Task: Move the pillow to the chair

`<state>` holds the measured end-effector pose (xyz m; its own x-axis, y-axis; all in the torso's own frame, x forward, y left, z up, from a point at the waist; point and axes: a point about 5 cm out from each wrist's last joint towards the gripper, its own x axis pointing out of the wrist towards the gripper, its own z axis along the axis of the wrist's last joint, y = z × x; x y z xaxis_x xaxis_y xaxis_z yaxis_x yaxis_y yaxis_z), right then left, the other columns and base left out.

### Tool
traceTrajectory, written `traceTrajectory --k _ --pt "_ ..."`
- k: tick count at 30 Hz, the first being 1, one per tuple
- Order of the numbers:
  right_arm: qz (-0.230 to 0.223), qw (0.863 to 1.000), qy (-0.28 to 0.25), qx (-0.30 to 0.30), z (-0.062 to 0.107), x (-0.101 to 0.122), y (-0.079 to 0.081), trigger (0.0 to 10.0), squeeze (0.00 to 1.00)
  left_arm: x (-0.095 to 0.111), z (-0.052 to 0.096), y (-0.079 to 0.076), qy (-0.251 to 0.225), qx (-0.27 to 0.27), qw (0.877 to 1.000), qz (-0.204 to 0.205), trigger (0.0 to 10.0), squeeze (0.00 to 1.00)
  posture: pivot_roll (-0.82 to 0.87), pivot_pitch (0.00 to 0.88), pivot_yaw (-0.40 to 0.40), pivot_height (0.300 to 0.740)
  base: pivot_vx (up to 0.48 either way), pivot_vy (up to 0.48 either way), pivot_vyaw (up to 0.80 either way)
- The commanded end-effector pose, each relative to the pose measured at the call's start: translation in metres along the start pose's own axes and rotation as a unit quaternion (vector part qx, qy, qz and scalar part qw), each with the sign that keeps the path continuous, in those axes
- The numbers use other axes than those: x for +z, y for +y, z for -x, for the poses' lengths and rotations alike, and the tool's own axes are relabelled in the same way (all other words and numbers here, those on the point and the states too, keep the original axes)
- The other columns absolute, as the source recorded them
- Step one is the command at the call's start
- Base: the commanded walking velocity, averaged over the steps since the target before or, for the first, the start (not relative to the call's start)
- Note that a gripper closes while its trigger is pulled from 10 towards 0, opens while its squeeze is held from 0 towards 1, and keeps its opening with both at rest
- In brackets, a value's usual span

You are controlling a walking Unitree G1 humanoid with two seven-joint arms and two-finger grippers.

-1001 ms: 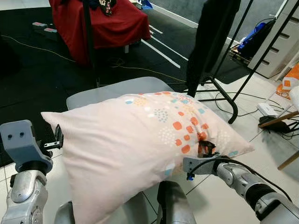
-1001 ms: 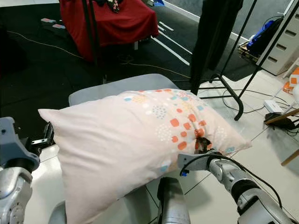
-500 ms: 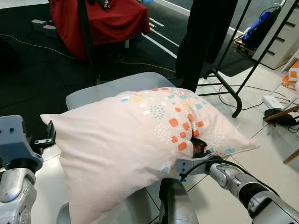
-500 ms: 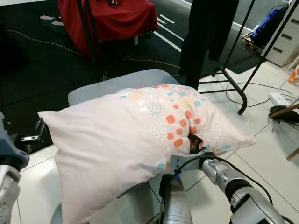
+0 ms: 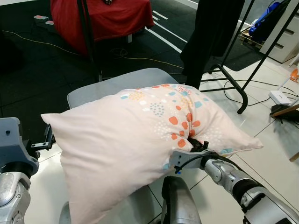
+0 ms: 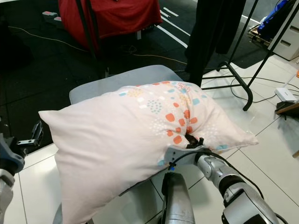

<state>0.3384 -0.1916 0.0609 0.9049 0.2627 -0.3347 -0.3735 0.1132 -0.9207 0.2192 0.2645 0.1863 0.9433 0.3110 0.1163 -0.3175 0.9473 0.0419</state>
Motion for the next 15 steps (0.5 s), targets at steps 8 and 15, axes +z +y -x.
traceTrajectory --k 8,15 --pt "-0.049 0.999 0.014 0.006 -0.001 -0.004 -0.005 0.0 0.00 0.000 0.000 0.002 0.004 0.002 1.000 -0.008 10.0 0.00 0.01 0.191 -0.069 0.395 0.000 0.000 0.00" --pt "-0.341 0.939 0.018 -0.024 -0.010 -0.003 -0.045 0.0 0.00 -0.006 -0.003 -0.005 0.006 0.002 1.000 0.004 10.0 0.00 -0.01 0.138 -0.086 0.395 0.000 0.000 0.00"
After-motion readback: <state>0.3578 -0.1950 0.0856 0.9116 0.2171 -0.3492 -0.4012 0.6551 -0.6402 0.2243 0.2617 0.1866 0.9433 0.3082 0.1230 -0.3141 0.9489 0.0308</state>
